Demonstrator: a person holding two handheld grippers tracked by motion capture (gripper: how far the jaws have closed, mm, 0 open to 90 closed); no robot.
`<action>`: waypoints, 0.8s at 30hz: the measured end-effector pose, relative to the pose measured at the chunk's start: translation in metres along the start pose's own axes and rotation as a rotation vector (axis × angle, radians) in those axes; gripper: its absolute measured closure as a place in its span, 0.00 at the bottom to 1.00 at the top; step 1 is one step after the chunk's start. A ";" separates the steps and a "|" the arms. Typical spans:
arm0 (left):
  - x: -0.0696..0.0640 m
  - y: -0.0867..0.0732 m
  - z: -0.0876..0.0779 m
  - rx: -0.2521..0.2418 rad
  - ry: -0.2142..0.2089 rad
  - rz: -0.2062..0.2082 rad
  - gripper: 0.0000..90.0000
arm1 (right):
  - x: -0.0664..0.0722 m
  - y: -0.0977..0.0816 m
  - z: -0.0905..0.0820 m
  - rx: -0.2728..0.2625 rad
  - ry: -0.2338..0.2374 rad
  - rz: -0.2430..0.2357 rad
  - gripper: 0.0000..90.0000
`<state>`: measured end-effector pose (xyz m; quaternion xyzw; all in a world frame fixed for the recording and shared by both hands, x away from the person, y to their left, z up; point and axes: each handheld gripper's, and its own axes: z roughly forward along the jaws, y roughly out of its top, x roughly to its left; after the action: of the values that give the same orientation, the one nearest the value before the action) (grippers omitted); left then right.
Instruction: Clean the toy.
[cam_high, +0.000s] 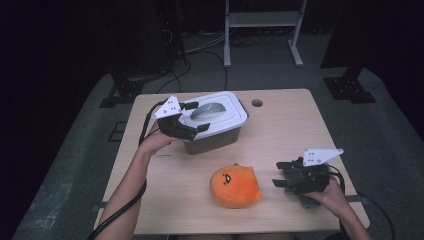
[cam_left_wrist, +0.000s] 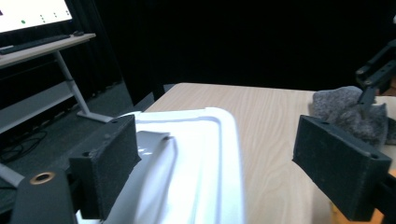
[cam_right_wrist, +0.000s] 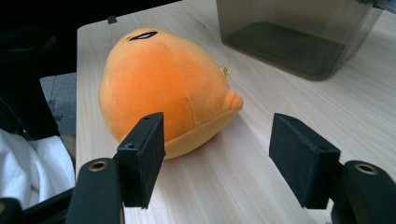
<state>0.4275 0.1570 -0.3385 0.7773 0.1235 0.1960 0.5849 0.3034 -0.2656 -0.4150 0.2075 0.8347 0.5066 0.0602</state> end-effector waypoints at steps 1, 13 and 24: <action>0.003 0.000 0.000 -0.001 0.000 -0.007 0.16 | -0.001 0.001 0.001 0.002 0.000 -0.002 0.39; 0.033 -0.004 0.015 0.048 0.024 -0.036 0.24 | -0.006 0.000 0.006 0.005 0.009 0.007 0.38; 0.044 -0.001 0.033 0.100 0.006 -0.031 0.29 | -0.009 -0.003 0.001 -0.004 0.002 0.017 0.38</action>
<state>0.4810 0.1475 -0.3402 0.8030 0.1471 0.1827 0.5480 0.3106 -0.2697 -0.4190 0.2143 0.8319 0.5088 0.0554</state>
